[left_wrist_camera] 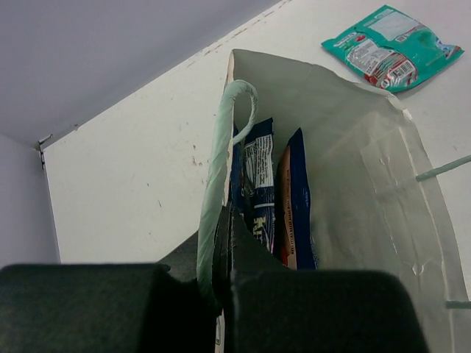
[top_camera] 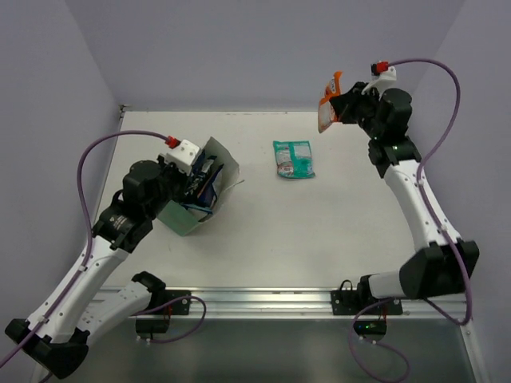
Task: Take the snacks out of the paper bag
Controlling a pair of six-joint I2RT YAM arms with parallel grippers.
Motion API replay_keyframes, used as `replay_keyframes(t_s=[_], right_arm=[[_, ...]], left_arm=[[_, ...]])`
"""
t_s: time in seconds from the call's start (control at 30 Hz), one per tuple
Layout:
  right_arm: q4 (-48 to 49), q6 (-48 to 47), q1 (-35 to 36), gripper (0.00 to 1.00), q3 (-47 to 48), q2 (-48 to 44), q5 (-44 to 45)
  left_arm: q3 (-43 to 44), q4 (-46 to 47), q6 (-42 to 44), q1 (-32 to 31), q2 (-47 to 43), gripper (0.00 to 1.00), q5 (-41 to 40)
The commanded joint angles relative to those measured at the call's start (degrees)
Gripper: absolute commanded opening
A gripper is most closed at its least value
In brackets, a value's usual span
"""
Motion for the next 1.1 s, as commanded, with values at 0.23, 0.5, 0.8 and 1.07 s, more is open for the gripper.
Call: replay_keyframes(t_s=[0.23, 0.5, 0.8, 1.07], right_arm=[[13.19, 24.41, -14.83, 0.00, -0.94, 25.85, -14.08], [-11.13, 19.08, -17.13, 0.96, -7.53, 15.17, 4.35], [-23.28, 13.89, 0.31, 0.99, -4.90, -2.51, 13.96], [-19.51, 19.24, 24.95, 0.93, -0.70, -4.56, 12.82]], left_arm=[[0.59, 5.07, 1.47, 0.43, 1.03, 0.00, 4.03], [1.82, 4.37, 2.62, 0.43, 2.00, 0.00, 5.18], [3.14, 2.17, 2.18, 0.43, 2.96, 0.00, 7.20], [3.67, 2.43, -0.28, 0.43, 2.35, 0.00, 9.04]])
